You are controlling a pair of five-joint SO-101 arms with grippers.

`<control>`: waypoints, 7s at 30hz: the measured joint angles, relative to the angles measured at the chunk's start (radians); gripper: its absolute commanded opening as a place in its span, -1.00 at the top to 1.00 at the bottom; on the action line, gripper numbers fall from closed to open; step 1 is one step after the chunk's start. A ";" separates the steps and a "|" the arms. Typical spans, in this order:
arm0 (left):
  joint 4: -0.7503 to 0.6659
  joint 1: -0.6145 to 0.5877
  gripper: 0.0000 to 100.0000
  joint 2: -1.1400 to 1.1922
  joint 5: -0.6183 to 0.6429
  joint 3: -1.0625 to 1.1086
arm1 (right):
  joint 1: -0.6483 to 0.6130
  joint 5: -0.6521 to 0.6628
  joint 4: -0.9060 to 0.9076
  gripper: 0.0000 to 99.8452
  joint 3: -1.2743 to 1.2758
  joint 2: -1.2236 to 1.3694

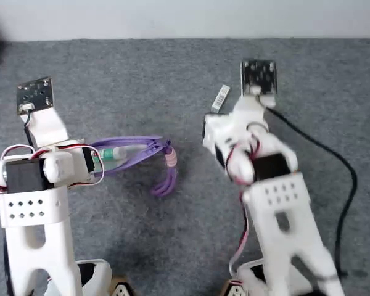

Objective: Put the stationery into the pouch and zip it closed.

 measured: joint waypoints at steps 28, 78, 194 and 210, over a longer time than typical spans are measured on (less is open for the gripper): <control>0.018 0.002 0.98 0.000 -0.028 0.003 | 0.094 -0.092 0.249 0.49 -1.602 1.672; 0.018 0.005 0.98 0.000 -0.028 0.049 | 0.081 0.173 0.833 0.98 -1.284 1.186; 0.020 -0.008 0.98 0.143 0.018 -0.138 | -0.509 0.164 -0.434 0.98 0.034 -0.400; 0.020 -0.008 0.98 0.146 0.018 -0.138 | -0.589 0.164 -0.618 0.93 0.138 -0.160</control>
